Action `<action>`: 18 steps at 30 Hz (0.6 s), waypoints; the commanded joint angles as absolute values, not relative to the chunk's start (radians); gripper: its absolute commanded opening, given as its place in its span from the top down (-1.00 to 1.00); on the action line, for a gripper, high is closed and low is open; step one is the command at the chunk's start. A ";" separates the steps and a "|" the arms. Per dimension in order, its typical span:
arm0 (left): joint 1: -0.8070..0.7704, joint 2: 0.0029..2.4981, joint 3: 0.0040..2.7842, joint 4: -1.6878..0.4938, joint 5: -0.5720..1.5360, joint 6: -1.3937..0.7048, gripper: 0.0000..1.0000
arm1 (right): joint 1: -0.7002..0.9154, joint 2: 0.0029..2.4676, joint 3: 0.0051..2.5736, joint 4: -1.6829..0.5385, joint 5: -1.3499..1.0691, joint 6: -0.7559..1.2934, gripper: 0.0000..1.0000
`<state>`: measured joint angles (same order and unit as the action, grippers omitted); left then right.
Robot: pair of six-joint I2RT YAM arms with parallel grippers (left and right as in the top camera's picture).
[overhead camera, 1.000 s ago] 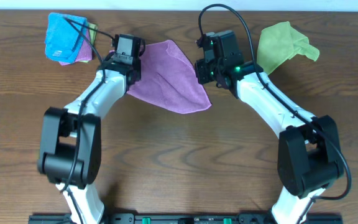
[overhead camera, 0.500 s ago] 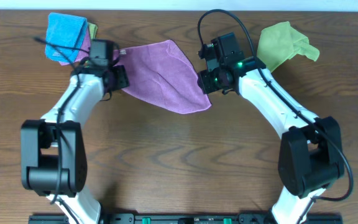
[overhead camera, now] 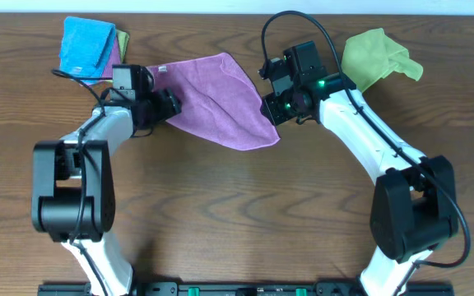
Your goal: Fold the cloth
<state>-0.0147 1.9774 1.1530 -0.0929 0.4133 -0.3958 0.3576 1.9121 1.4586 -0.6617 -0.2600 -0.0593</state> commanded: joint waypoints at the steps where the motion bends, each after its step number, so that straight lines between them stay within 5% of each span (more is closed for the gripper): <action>1: -0.012 2.021 1.146 -0.077 0.472 -0.414 -0.50 | 0.361 1.885 1.479 -0.670 -0.278 -0.077 0.34; 18: -0.013 2.021 1.146 -0.067 0.875 -0.435 -0.40 | 0.361 1.885 1.479 -0.662 -0.278 -0.092 0.42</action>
